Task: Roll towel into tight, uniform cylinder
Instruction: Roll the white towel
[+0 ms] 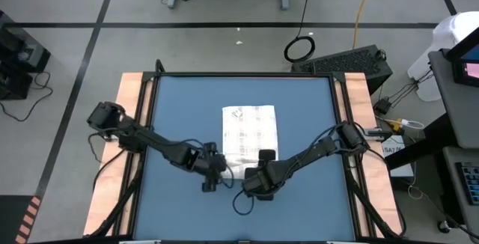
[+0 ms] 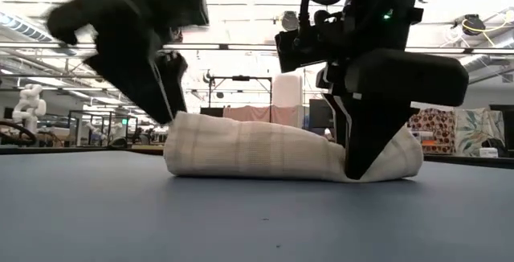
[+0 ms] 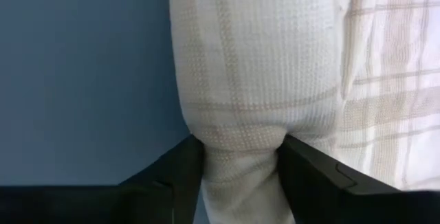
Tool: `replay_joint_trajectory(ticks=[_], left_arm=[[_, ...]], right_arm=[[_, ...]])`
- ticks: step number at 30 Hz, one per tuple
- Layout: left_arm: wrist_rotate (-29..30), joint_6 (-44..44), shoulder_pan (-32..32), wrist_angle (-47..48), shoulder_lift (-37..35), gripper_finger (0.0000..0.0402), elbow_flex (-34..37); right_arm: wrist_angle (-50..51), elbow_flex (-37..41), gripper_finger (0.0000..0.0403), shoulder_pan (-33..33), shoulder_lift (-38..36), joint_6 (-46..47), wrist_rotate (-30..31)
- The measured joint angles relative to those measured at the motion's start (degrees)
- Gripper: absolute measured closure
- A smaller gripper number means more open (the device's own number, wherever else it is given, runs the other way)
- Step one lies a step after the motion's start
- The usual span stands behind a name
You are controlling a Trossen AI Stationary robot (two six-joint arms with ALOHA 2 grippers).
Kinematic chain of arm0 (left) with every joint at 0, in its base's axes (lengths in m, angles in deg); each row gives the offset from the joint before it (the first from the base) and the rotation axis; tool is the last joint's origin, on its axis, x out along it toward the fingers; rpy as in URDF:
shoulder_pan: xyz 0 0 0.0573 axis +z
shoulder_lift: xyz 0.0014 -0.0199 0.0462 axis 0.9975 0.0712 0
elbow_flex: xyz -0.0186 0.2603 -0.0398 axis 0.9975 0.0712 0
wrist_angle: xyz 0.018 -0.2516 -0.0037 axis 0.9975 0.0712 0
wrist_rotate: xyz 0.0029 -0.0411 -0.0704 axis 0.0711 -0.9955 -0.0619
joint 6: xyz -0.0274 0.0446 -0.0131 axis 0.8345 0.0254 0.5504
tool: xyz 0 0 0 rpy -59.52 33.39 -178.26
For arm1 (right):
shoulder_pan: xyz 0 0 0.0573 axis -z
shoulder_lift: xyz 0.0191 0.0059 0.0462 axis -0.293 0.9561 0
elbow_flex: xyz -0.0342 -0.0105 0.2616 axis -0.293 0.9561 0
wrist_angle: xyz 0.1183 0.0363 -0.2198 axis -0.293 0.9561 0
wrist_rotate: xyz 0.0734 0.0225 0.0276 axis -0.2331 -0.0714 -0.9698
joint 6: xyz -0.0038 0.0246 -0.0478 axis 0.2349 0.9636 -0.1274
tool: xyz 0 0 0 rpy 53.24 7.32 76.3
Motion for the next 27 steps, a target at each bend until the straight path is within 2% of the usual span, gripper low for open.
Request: replay_joint_trajectory(ticks=[3,5,10,12,20,27], left_arm=[[3.60,-0.73,-3.78,-1.74,-1.03,0.0090,-0.17],[8.29,-2.39,-6.90,-4.32,-0.82,0.0078,0.01],[17.18,-6.56,-12.54,-16.62,2.10,0.0054,2.02],[18.88,-7.34,-13.72,-20.83,3.65,0.0051,2.76],[24.14,-7.12,-13.70,-20.77,11.49,0.0049,3.01],[35.44,-5.62,-13.83,-19.19,14.08,0.0049,2.99]], right_arm=[[-0.14,0.14,0.0241,0.08,-1.40,-0.40,-0.40],[-1.10,0.24,0.0249,0.17,-2.33,-0.88,-1.04],[-2.13,0.22,0.0264,1.72,-4.21,-3.79,-5.49],[-3.01,0.22,0.0270,2.78,-4.31,-5.35,-8.07],[-5.52,0.20,0.0287,6.83,-4.39,-9.50,-14.56],[-6.22,0.20,0.0289,8.45,-4.44,-12.11,-18.71]])
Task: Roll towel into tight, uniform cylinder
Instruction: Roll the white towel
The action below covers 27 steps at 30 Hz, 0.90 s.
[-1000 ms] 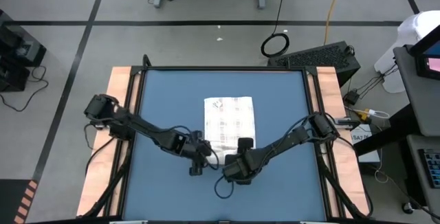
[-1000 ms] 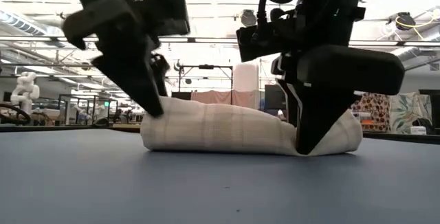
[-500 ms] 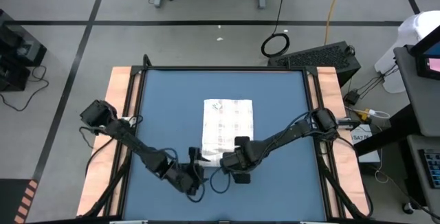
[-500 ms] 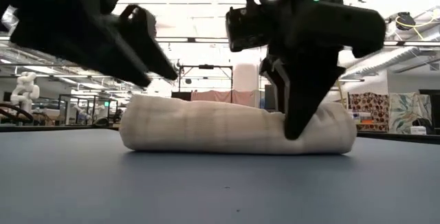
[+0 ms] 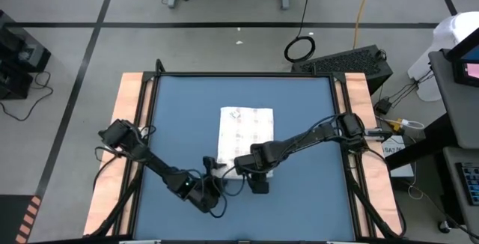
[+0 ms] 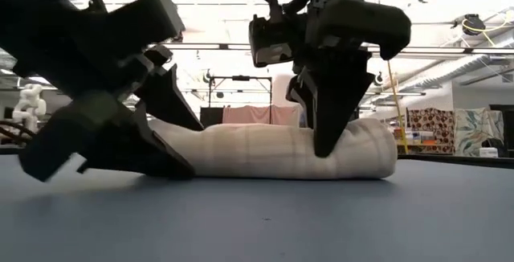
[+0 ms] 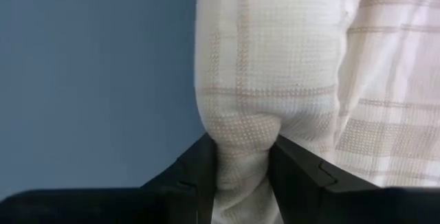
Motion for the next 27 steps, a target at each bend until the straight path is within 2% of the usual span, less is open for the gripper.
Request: replay_joint_trajectory(ticks=[4,8,12,19,23,27], left_arm=[[-0.24,-0.39,0.71,1.31,0.02,0.0051,0.02],[-6.76,0.20,2.85,2.77,-0.38,0.0080,-0.24],[-9.08,-1.19,3.12,2.30,-0.34,0.0142,-0.46],[-13.00,-0.26,2.81,3.42,-0.66,0.0282,-1.09],[-15.62,1.43,3.33,4.42,-2.03,0.0342,-1.05],[-18.48,1.58,4.39,6.00,-3.49,0.0342,-0.99]], right_arm=[[-0.28,-0.01,0.0289,0.05,0.00,-3.39,-1.94],[-0.27,-0.02,0.0289,0.18,0.00,-4.23,-3.02],[-0.19,-0.04,0.0289,0.18,0.00,-3.00,-3.26],[0.60,-0.07,0.0277,-0.26,-0.90,2.12,-2.20],[3.22,-0.07,0.0236,-2.68,-3.45,2.89,4.40],[5.91,-0.07,0.0185,-6.80,-6.91,4.00,15.38]])
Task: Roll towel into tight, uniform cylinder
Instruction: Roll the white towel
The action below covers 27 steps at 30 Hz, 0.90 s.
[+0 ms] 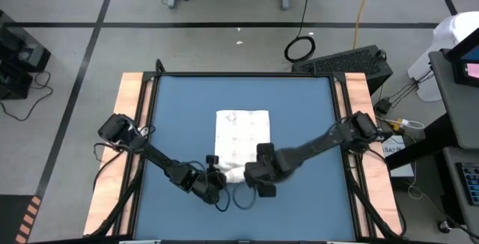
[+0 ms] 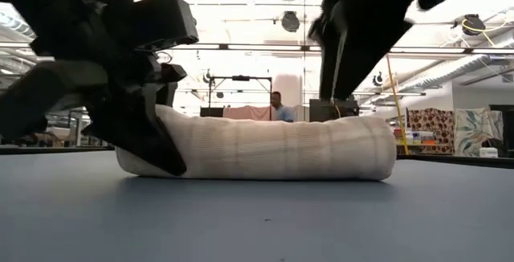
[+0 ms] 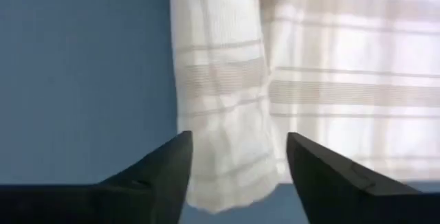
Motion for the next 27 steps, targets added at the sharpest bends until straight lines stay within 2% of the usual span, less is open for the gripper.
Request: replay_joint_trajectory(ticks=[4,8,13,20,27], left_arm=[[-6.43,0.08,2.66,1.09,-1.38,0.0340,0.00],[-14.29,-0.17,5.95,1.48,-2.60,0.0331,0.00],[-21.90,-2.63,9.83,1.64,-3.16,0.0328,0.64],[-35.41,-4.99,15.46,-6.17,-3.38,0.0326,5.73],[-39.40,-4.09,18.49,-6.03,-3.27,0.0325,5.74]], right_arm=[[0.47,-0.02,0.0154,-6.10,-1.15,5.05,7.68],[-0.03,-0.02,0.0150,-11.23,0.69,9.68,14.79],[0.30,0.04,0.0149,-13.69,4.04,11.60,22.54],[-0.15,0.42,0.0149,-10.91,4.47,9.47,23.72],[-1.71,0.48,0.0149,-6.65,4.94,4.58,17.11]])
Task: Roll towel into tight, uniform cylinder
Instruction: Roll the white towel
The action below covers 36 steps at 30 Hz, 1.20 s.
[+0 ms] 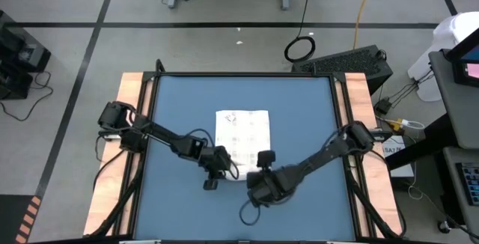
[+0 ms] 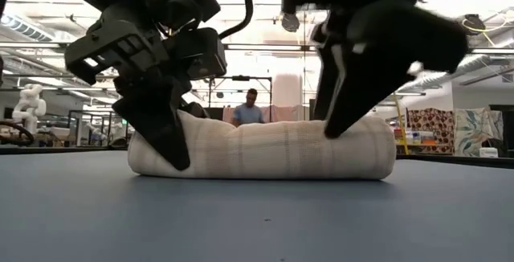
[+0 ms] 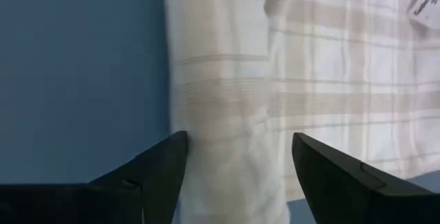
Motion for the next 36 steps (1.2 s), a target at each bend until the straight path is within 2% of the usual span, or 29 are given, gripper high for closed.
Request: replay_joint_trajectory(ticks=[2,6,9,12,15,19,25,28,30,33,36], left_arm=[[-0.61,1.00,0.51,0.04,0.03,0.0325,0.02],[-0.13,1.20,0.70,-0.02,0.11,0.0325,0.00],[0.04,2.04,0.64,-0.02,0.11,0.0324,0.02],[1.53,4.71,-0.26,-0.31,0.13,0.0315,0.06],[4.33,3.61,-1.46,-0.98,0.15,0.0283,0.09],[7.71,2.50,-2.71,0.06,-1.36,0.0218,0.06],[15.42,2.60,-3.79,14.35,-9.24,0.0138,0.41],[17.93,3.89,-4.94,22.63,-14.62,0.0119,0.35],[19.24,4.50,-6.19,24.92,-17.66,0.0115,0.37],[22.37,5.75,-9.63,23.62,-21.32,0.0114,0.33],[24.31,5.70,-14.64,19.37,-22.05,0.0114,0.27]], right_arm=[[-0.05,0.00,0.0149,1.44,0.43,-0.47,-2.30],[-1.36,0.23,0.0158,4.76,2.29,-0.59,-10.62],[-5.57,2.44,0.0184,6.90,2.26,-0.53,-15.22],[-9.28,4.79,0.0217,8.09,1.98,-0.17,-16.93],[-9.99,5.78,0.0249,9.18,1.82,-0.58,-19.56],[-10.78,6.03,0.0286,10.64,1.83,-0.85,-23.56],[-12.48,6.12,0.0320,11.13,1.77,-0.83,-26.46],[-14.39,6.14,0.0323,11.37,1.85,-0.62,-29.30],[-15.79,6.17,0.0323,11.47,1.89,-0.46,-31.11],[-18.01,6.16,0.0324,11.47,1.93,0.21,-33.70],[-18.59,6.16,0.0324,11.45,1.93,2.25,-35.04]])
